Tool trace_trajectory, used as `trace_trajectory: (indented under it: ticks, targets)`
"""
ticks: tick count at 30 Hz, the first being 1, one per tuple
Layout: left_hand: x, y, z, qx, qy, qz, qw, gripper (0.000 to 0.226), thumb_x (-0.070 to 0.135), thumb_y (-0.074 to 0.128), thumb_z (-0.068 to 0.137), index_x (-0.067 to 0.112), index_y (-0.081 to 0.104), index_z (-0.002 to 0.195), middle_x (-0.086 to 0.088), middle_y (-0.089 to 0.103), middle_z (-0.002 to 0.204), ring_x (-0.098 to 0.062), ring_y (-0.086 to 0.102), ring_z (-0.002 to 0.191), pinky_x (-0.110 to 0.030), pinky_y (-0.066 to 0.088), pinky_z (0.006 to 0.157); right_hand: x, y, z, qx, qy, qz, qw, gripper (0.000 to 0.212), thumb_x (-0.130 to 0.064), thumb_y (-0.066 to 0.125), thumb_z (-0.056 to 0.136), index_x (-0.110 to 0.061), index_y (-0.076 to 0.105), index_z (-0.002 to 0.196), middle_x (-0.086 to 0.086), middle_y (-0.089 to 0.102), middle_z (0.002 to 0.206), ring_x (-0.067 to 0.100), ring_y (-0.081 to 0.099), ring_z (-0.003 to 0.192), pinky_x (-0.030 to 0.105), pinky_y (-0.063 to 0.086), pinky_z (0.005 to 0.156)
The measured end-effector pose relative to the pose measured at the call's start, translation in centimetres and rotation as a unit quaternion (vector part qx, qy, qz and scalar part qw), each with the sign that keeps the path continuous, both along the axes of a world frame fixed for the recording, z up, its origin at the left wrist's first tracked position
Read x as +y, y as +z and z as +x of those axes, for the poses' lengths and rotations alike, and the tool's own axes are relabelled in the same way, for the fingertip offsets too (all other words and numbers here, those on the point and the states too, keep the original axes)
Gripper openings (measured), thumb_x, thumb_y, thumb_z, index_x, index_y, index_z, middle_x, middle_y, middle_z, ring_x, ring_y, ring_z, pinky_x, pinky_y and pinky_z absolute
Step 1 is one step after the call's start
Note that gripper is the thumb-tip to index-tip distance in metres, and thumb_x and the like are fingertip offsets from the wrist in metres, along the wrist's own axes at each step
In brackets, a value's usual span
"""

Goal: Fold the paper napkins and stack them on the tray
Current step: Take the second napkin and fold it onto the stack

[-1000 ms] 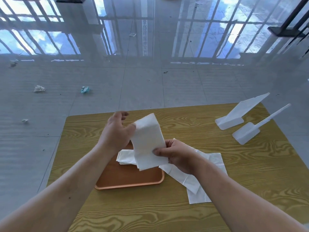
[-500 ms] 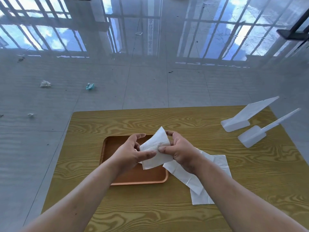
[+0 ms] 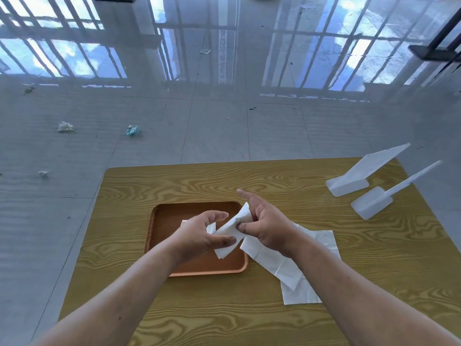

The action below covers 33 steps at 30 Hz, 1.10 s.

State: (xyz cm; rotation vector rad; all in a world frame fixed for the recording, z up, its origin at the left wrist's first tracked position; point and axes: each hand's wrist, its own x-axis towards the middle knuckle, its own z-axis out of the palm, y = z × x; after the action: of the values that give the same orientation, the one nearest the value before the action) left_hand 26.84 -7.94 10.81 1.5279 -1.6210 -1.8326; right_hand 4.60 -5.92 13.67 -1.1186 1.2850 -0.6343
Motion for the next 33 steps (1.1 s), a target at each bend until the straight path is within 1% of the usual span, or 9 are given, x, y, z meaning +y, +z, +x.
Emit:
trace_trajectory:
  ticks: [4, 9, 12, 15, 18, 21, 24, 28, 33]
  targets:
    - [0.3, 0.1, -0.8, -0.024, 0.009, -0.013, 1.000, 0.046, 0.037, 0.093, 0.073, 0.035, 0.076, 0.115, 0.010, 0.081, 0.112, -0.010, 0.077, 0.100, -0.035, 0.062, 0.093, -0.2, 0.0, -0.2, 0.004, 0.007, -0.014, 1.000, 0.079, 0.003, 0.069, 0.094, -0.026, 0.037, 0.161, 0.017, 0.061, 0.088, 0.026, 0.058, 0.084, 0.041, 0.047, 0.084]
    - [0.3, 0.3, -1.1, -0.073, -0.001, -0.072, 0.995, 0.013, 0.039, 0.083, 0.079, 0.036, 0.075, 0.089, 0.013, 0.082, 0.094, -0.005, 0.073, 0.075, -0.030, 0.058, 0.072, -0.3, 0.1, -0.5, 0.036, 0.013, -0.021, 0.999, 0.057, 0.003, 0.067, 0.095, -0.020, 0.056, 0.147, 0.023, 0.066, 0.083, 0.025, 0.059, 0.080, 0.038, 0.048, 0.078]
    - [0.2, 0.4, -1.0, -0.084, 0.006, -0.111, 0.990, 0.007, 0.041, 0.078, 0.082, 0.040, 0.072, 0.085, 0.017, 0.080, 0.085, -0.003, 0.070, 0.068, -0.029, 0.057, 0.067, -0.4, 0.1, -0.5, 0.084, -0.001, -0.036, 0.996, 0.033, -0.004, 0.070, 0.093, -0.019, 0.072, 0.122, 0.019, 0.078, 0.098, 0.018, 0.070, 0.082, 0.034, 0.057, 0.078]
    - [-0.1, 0.9, -0.8, -0.053, 0.025, -0.120, 0.991, 0.006, 0.039, 0.078, 0.083, 0.038, 0.073, 0.084, 0.013, 0.075, 0.074, -0.005, 0.063, 0.062, -0.031, 0.053, 0.062, -0.5, -0.4, -0.5, 0.143, -0.015, -0.049, 0.988, 0.013, -0.012, 0.073, 0.089, -0.021, 0.079, 0.096, -0.002, 0.078, 0.085, 0.005, 0.068, 0.072, 0.027, 0.056, 0.067]
    - [-0.6, 1.8, -0.7, 0.041, 0.092, -0.068, 0.993, 0.008, 0.034, 0.081, 0.080, 0.028, 0.076, 0.084, -0.007, 0.081, 0.083, -0.030, 0.076, 0.074, -0.047, 0.061, 0.070, -0.8, -0.4, -0.6, 0.168, -0.027, -0.048, 0.984, 0.012, -0.023, 0.078, 0.088, -0.028, 0.077, 0.077, -0.005, 0.075, 0.076, -0.002, 0.062, 0.065, 0.018, 0.049, 0.060]
    - [-0.9, 2.2, -0.2, 0.134, 0.150, 0.014, 0.979, 0.024, 0.030, 0.084, 0.081, 0.018, 0.080, 0.101, -0.017, 0.081, 0.099, -0.036, 0.077, 0.088, -0.055, 0.062, 0.079, -0.9, -0.1, -0.8, 0.002, -0.078, 0.029, 0.996, 0.009, -0.021, 0.077, 0.094, -0.015, 0.075, 0.088, 0.015, 0.074, 0.094, 0.024, 0.063, 0.089, 0.041, 0.052, 0.087]
    - [-0.8, 2.0, -0.2, 0.142, 0.147, 0.052, 0.978, 0.026, 0.023, 0.080, 0.093, 0.009, 0.078, 0.116, -0.013, 0.083, 0.103, -0.028, 0.078, 0.091, -0.042, 0.063, 0.079, -0.9, -0.2, -0.4, -0.175, -0.141, 0.100, 0.969, 0.017, -0.016, 0.068, 0.100, -0.003, 0.069, 0.110, 0.018, 0.070, 0.104, 0.035, 0.062, 0.099, 0.061, 0.048, 0.106]
    - [-0.6, 1.7, 0.0, 0.145, 0.199, 0.066, 0.967, 0.012, 0.021, 0.075, 0.098, 0.013, 0.083, 0.102, -0.016, 0.083, 0.101, -0.028, 0.080, 0.085, -0.036, 0.065, 0.067, -1.0, -0.6, 0.5, -0.188, -0.147, 0.122, 0.963, 0.042, -0.026, 0.070, 0.099, 0.007, 0.067, 0.126, 0.018, 0.072, 0.109, 0.036, 0.064, 0.104, 0.062, 0.046, 0.107]
    - [-1.1, 1.7, 0.6, 0.185, 0.227, 0.090, 0.952, 0.018, 0.032, 0.074, 0.098, 0.018, 0.085, 0.101, -0.016, 0.083, 0.106, -0.026, 0.080, 0.089, -0.038, 0.066, 0.070, -0.6, -1.4, 1.2, -0.161, -0.097, 0.166, 0.968, 0.036, -0.023, 0.078, 0.093, -0.003, 0.075, 0.123, 0.019, 0.077, 0.121, 0.032, 0.072, 0.104, 0.058, 0.051, 0.107]
